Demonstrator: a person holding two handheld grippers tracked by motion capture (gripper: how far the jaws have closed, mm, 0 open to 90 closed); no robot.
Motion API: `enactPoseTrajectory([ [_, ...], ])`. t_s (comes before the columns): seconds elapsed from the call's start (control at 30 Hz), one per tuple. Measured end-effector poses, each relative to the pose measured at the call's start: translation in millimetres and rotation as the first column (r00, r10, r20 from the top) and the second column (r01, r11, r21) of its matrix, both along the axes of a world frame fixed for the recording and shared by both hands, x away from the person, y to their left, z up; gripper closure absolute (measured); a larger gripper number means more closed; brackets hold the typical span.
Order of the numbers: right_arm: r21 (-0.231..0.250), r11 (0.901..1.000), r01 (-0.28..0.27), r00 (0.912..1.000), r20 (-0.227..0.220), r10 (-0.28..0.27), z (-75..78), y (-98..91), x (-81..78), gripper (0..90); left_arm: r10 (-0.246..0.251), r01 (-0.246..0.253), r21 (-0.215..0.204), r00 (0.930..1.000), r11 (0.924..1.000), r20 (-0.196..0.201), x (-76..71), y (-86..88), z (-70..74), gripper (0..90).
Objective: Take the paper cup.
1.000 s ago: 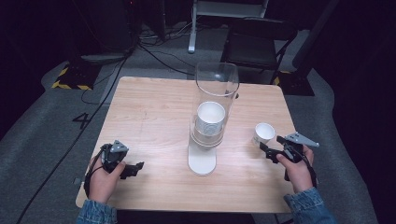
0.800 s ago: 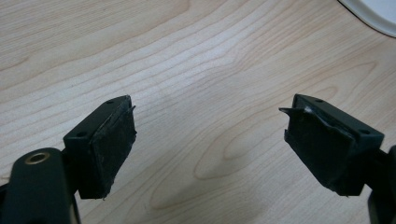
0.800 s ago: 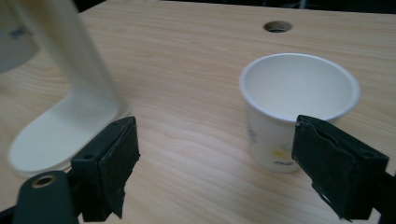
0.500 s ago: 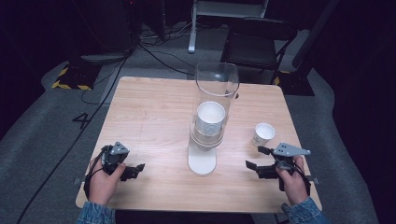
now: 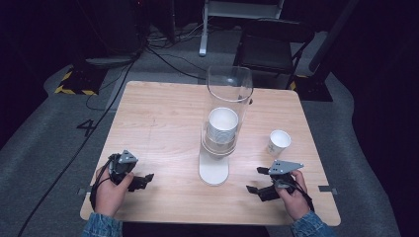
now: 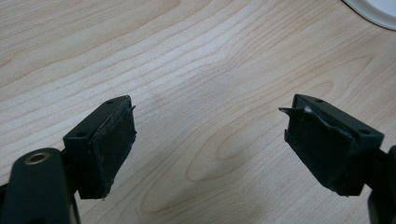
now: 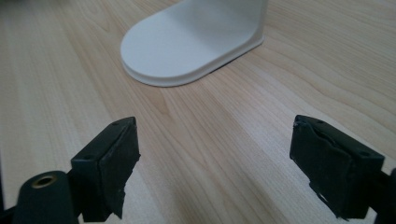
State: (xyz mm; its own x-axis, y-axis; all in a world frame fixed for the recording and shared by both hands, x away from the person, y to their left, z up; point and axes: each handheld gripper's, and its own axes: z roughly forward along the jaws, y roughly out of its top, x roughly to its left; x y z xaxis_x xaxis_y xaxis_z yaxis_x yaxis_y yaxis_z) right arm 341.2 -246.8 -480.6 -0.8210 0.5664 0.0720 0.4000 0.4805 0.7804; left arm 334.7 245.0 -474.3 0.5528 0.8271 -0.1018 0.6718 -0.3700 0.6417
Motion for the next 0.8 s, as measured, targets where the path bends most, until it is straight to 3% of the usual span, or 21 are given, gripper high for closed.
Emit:
enactPoseTrajectory([
  [0.1, -0.022, 0.9997, 0.009, 0.9996, 0.029, -0.008, -8.0, 7.3, 1.7, 16.0, -0.006, 0.006, -0.002, 0.9999, 1.0, -0.015, 0.2, -1.4, -1.5, 16.2],
  [0.3, -0.064, 0.9979, -0.012, 0.9996, 0.025, 0.013, -17.3, 11.6, 4.6, 15.7, -0.012, 0.012, 0.005, 0.9995, 0.9999, -0.028, 1.5, -3.3, -3.5, 16.1],
  [0.43, -0.059, 0.9966, 0.057, 0.9981, 0.029, -0.055, -23.2, 11.0, 8.5, 16.4, -0.019, 0.02, 0.015, 0.999, 0.9997, -0.041, 3.0, -5.5, -6.1, 16.1],
  [0.53, -0.091, 0.9945, 0.053, 0.9984, 0.026, -0.051, -24.1, 10.9, 9.6, 15.9, -0.03, 0.031, 0.018, 0.9984, 0.9993, -0.048, 3.6, -6.2, -6.5, 16.1],
  [0.8, -0.103, 0.9933, 0.051, 0.9984, 0.029, -0.048, -24.4, 10.7, 8.9, 15.4, -0.029, 0.03, 0.022, 0.9986, 0.9993, -0.045, 6.0, -7.8, -6.6, 16.1],
])
